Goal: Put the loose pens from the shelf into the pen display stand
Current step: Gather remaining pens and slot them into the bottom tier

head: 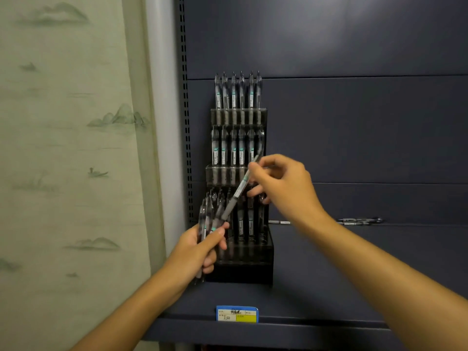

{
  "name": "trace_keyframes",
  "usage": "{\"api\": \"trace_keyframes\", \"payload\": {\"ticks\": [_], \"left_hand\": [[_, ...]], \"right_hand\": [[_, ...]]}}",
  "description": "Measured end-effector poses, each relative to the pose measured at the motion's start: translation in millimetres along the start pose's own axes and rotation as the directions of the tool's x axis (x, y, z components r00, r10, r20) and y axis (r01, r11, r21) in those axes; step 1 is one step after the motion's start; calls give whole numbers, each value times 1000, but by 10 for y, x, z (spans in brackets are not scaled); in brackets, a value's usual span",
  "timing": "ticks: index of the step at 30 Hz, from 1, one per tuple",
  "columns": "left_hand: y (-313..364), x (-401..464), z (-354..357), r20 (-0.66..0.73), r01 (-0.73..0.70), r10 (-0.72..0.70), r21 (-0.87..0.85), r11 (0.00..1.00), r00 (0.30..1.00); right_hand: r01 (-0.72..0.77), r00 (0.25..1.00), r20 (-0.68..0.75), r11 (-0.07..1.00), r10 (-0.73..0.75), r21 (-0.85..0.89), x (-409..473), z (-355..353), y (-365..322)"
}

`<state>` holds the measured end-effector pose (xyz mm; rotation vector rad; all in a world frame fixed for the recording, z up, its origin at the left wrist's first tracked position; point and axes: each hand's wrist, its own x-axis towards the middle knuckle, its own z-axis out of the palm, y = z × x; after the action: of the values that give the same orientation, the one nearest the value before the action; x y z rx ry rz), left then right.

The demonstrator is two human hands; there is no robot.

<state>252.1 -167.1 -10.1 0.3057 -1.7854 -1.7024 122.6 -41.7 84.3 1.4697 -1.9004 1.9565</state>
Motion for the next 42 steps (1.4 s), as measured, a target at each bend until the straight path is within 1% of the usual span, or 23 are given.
{"api": "trace_keyframes", "payload": {"ticks": [4, 8, 18, 22, 27, 34, 42], "left_hand": [[3, 20, -84, -21, -26, 28, 72, 997, 999], [2, 32, -114, -27, -21, 23, 70, 997, 999], [44, 27, -70, 17, -42, 40, 95, 995, 999], [17, 16, -71, 5, -39, 39, 93, 995, 999], [20, 6, -81, -7, -34, 35, 111, 993, 999], [13, -31, -116, -12, -38, 40, 107, 994, 999], [-51, -89, -112, -29, 8, -7, 40, 999, 1000]], "right_hand": [[10, 999, -38, 1000, -10, 15, 73, -161, -6], [22, 998, -56, 998, -25, -59, 106, -282, 63], [-55, 996, -74, 986, 43, -160, 55, -336, 438], [-52, 997, -66, 981, 40, -185, 29, -305, 512], [-6, 1000, -18, 959, 1, -282, -38, -194, 649], [-48, 997, 44, 925, 69, -376, -88, -170, 823], [-80, 996, 17, 930, 93, -359, -119, -165, 825]]}}
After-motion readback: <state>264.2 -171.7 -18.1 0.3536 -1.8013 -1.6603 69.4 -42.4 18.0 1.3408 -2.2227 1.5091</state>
